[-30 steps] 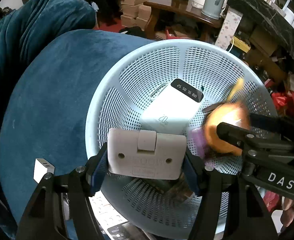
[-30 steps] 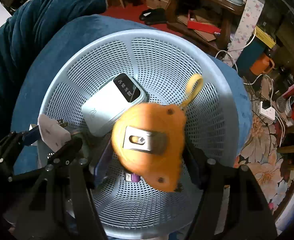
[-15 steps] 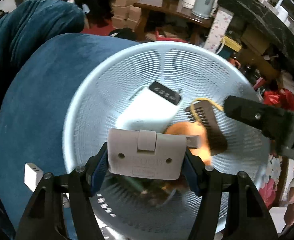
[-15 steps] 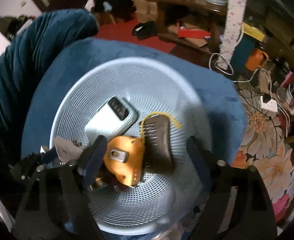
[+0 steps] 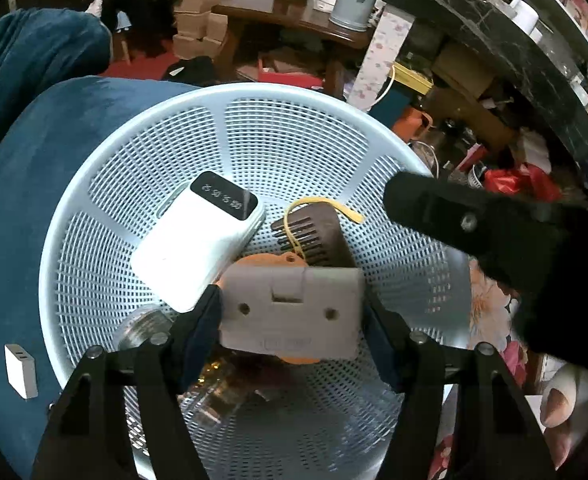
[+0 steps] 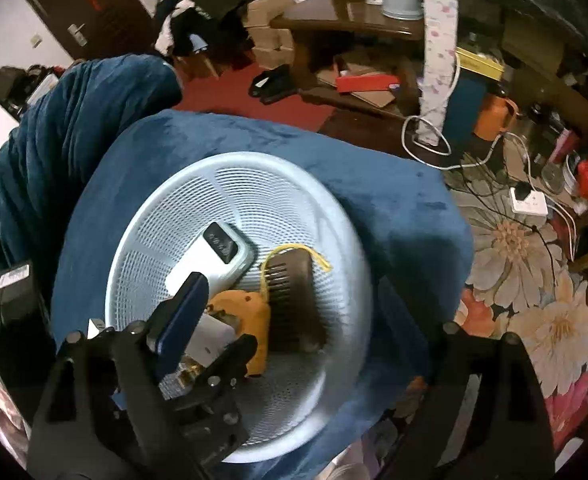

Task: Organize rigid objects
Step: 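Lower the socket plate and tape measure into the basket and open both grippers, then withdraw both open grippers from the basket toward the table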

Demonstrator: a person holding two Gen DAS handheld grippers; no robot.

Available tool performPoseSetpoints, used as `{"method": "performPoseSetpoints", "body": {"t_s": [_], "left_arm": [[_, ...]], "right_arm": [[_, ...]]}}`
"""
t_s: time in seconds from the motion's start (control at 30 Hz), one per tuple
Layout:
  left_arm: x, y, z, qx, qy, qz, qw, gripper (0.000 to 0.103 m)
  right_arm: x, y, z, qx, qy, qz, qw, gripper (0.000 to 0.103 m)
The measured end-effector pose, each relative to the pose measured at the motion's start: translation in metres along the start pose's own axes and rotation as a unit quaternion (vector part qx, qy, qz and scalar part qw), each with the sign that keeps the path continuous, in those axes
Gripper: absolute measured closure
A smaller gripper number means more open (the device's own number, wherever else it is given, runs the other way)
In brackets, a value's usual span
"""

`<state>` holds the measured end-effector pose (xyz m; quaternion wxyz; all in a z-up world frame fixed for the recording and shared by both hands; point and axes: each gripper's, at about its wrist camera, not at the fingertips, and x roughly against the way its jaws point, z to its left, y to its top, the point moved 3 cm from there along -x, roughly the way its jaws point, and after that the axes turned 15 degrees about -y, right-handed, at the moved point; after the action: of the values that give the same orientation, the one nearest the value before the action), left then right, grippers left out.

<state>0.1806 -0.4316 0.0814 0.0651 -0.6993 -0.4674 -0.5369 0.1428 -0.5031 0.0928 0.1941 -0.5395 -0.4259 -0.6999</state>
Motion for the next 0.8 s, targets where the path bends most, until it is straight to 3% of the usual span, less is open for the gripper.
{"method": "performPoseSetpoints", "body": {"t_s": [0.1, 0.17, 0.37, 0.8], "left_arm": [[0.002, 0.000, 0.003, 0.010, 0.004, 0.001, 0.9999, 0.010], [0.006, 0.001, 0.008, 0.017, 0.019, -0.004, 0.9997, 0.006], [0.031, -0.003, 0.035, 0.055, 0.051, -0.031, 0.9967, 0.006], [0.061, -0.028, 0.086, 0.105, 0.101, -0.033, 0.9889, 0.005]], "right_arm": [[-0.006, -0.002, -0.005, -0.001, -0.007, 0.011, 1.000, 0.014], [-0.008, -0.003, -0.005, -0.001, -0.010, 0.017, 1.000, 0.014], [-0.009, -0.007, 0.004, 0.021, -0.010, 0.025, 0.999, 0.013], [-0.011, -0.017, 0.031, 0.108, -0.060, 0.016, 0.992, 0.003]]}}
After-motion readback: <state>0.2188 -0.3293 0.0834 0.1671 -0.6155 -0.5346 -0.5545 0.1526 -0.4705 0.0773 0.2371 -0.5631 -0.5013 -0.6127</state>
